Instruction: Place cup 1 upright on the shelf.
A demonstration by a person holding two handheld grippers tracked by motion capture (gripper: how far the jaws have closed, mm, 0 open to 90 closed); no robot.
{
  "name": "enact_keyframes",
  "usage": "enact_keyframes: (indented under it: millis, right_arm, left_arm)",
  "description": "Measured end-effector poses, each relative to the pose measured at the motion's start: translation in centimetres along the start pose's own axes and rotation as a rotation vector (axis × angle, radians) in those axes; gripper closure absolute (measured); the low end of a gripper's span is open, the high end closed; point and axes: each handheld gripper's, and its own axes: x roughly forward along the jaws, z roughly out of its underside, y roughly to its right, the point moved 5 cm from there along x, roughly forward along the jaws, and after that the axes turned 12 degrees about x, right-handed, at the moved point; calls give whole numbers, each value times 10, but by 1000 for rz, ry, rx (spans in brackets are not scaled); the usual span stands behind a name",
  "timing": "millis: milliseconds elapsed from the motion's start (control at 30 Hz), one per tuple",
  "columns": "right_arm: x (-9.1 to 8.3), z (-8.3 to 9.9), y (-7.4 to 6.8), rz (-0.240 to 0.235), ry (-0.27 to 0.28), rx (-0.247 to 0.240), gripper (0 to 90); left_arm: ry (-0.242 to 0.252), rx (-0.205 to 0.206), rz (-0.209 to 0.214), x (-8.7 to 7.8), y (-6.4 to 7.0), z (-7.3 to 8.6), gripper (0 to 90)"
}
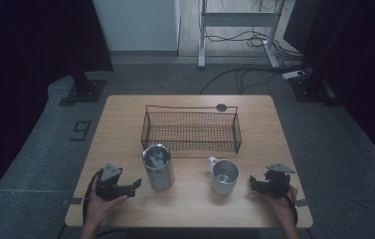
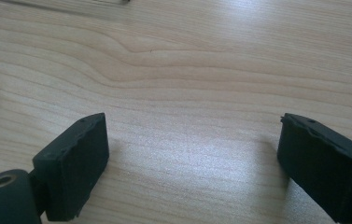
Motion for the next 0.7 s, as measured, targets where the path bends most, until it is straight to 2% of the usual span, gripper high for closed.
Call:
enact_keyframes:
  millis: [333,567,667,700]
  right_arm:
    - [0,-1,1,5,5,4,102]
    - [0,-1,2,7,6,5,106]
    - [0,-1,2,7,6,5,106]
    - [0,-1,2,7,7,5,106]
  left_arm:
    - [45,16,22,-11,9,-12,114]
    - [91,29,78,-17,21,-22,105]
    - [103,44,97,-18,25,-24,88]
    - [117,52,114,-18,29,-26,76]
